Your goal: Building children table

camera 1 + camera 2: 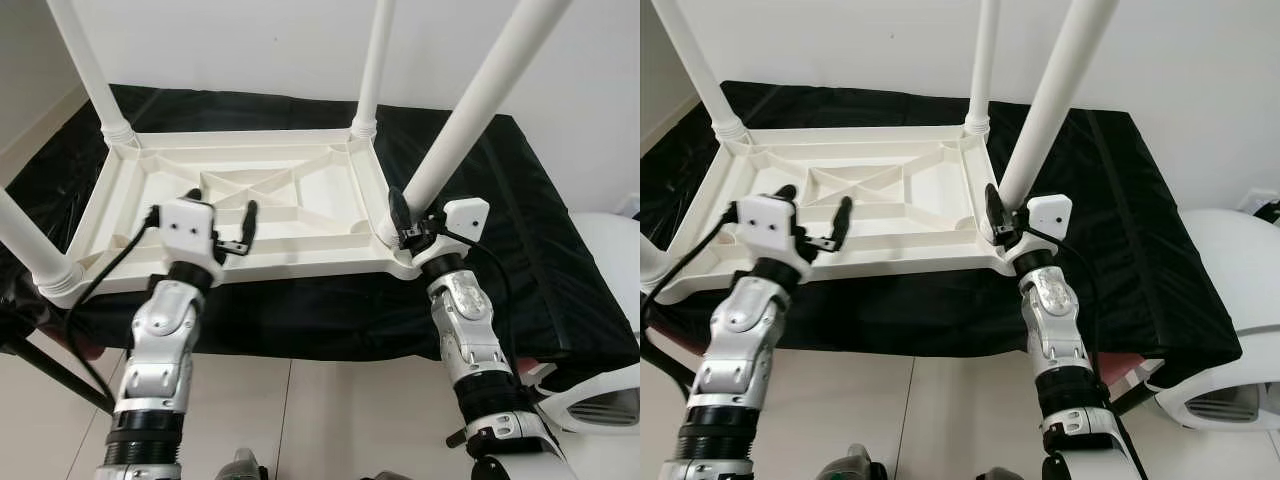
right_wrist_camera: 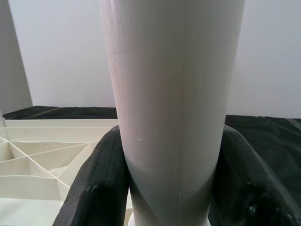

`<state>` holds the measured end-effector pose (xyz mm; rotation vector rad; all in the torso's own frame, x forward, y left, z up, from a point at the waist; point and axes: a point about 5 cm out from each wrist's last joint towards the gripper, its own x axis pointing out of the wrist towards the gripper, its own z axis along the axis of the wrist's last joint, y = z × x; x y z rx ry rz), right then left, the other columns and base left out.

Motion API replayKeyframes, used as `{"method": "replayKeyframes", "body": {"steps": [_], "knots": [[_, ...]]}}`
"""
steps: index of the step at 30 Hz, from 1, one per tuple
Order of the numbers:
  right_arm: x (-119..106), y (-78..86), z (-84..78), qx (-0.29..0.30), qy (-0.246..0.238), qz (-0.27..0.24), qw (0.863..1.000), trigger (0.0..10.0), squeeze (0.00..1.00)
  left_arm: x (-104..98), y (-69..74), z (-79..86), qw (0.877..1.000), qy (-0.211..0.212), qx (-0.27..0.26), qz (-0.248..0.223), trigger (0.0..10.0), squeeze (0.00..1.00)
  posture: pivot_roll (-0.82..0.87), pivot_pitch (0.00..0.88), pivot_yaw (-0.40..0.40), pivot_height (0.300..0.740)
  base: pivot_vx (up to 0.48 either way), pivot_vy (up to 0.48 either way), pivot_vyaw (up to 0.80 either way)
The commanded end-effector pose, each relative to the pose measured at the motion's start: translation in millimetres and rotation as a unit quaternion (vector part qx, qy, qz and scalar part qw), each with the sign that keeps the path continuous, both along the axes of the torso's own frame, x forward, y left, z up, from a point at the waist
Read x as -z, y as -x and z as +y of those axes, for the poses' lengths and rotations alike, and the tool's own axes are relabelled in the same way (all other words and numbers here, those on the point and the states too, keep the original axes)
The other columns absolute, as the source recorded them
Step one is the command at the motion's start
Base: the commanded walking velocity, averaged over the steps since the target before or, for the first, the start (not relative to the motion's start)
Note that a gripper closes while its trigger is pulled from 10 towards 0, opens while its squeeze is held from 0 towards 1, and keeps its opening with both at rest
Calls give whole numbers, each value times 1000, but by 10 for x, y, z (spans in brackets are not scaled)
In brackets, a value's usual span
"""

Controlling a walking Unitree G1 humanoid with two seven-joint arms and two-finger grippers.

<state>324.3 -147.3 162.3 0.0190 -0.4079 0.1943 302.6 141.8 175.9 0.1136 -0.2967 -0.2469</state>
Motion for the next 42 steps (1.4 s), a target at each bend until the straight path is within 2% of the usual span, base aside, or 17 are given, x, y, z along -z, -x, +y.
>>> {"method": "replayKeyframes", "body": {"steps": [1, 4, 7, 9, 10, 11, 16, 18, 19, 21, 22, 24, 26, 28, 30, 35, 42], "knots": [[-56, 12, -19, 6, 0, -15, 1000, 10000, 0, 49, -12, -80, 998, -20, 53, 18, 10000, 0, 12, 0, 33, 740, 0, 0, 0], [-63, 19, -48, 14, 1, -16, 1000, 10000, 0, 34, -61, -245, 992, -48, 113, 24, 10000, 0, 12, 0, 36, 740, 0, 0, 0], [-68, 21, -56, 16, 1, -16, 1000, 10000, 0, 34, -80, -309, 988, -62, 140, 26, 10000, 0, 10, 0, 37, 740, 0, 0, 0], [-81, 29, -76, 19, 2, -18, 1000, 10000, 0, 46, -110, -414, 980, -77, 182, 36, 10000, 0, 9, 0, 39, 740, 0, 0, 0], [-81, 29, -76, 19, 2, -18, 1000, 10000, 0, 46, -110, -414, 980, -77, 182, 36, 10000, 0, 9, 0, 39, 740, 0, 0, 0], [-107, 27, -109, 27, 2, -23, 999, 10000, 0, 60, -144, -518, 971, -80, 219, 51, 10000, 0, 4, 0, 46, 740, 0, 0, 0], [-143, 21, -167, 40, 0, -28, 999, 10000, 0, 115, -157, -635, 959, -99, 257, 68, 10000, 0, -5, 0, 52, 740, 0, 0, 0], [-158, 24, -197, 46, -1, -30, 998, 10000, 0, 156, -149, -707, 948, -112, 286, 79, 10000, 0, -10, 0, 54, 740, 0, 0, 0], [-158, 24, -197, 46, -1, -30, 998, 10000, 0, 156, -149, -707, 948, -112, 286, 79, 10000, 0, -10, 0, 54, 740, 0, 0, 0], [-160, 31, -217, 50, 0, -30, 998, 10000, 0, 176, -144, -768, 938, -128, 312, 82, 10000, 0, -13, 0, 56, 740, 0, 0, 0], [-160, 31, -217, 50, 0, -30, 998, 10000, 0, 176, -144, -768, 938, -128, 312, 82, 10000, 0, -13, 0, 56, 740, 0, 0, 0], [-159, 43, -241, 55, 2, -30, 998, 10000, 0, 217, -144, -875, 918, -156, 354, 88, 10000, 0, -24, 0, 60, 740, 0, 0, 0], [-159, 43, -241, 55, 2, -30, 998, 10000, 0, 217, -144, -875, 918, -156, 354, 88, 10000, 0, -24, 0, 60, 740, 0, 0, 0], [-162, 55, -255, 58, 3, -31, 998, 10000, 0, 275, -150, -965, 899, -188, 383, 94, 10000, 0, -31, 0, 63, 740, 0, 0, 0], [-164, 65, -263, 60, 4, -31, 998, 10000, 0, 323, -166, -1042, 889, -210, 395, 102, 10000, 0, -35, 0, 65, 740, 0, 0, 0], [-163, 76, -263, 61, 3, -31, 998, 10000, 0, 359, -192, -1095, 884, -224, 395, 112, 10000, 0, -36, 0, 67, 740, 0, 0, 0], [-149, 103, -212, 54, 1, -29, 998, 10000, 0, 427, -322, -1164, 876, -262, 376, 152, 10000, 0, -39, 0, 69, 740, 0, 0, 0]]}}
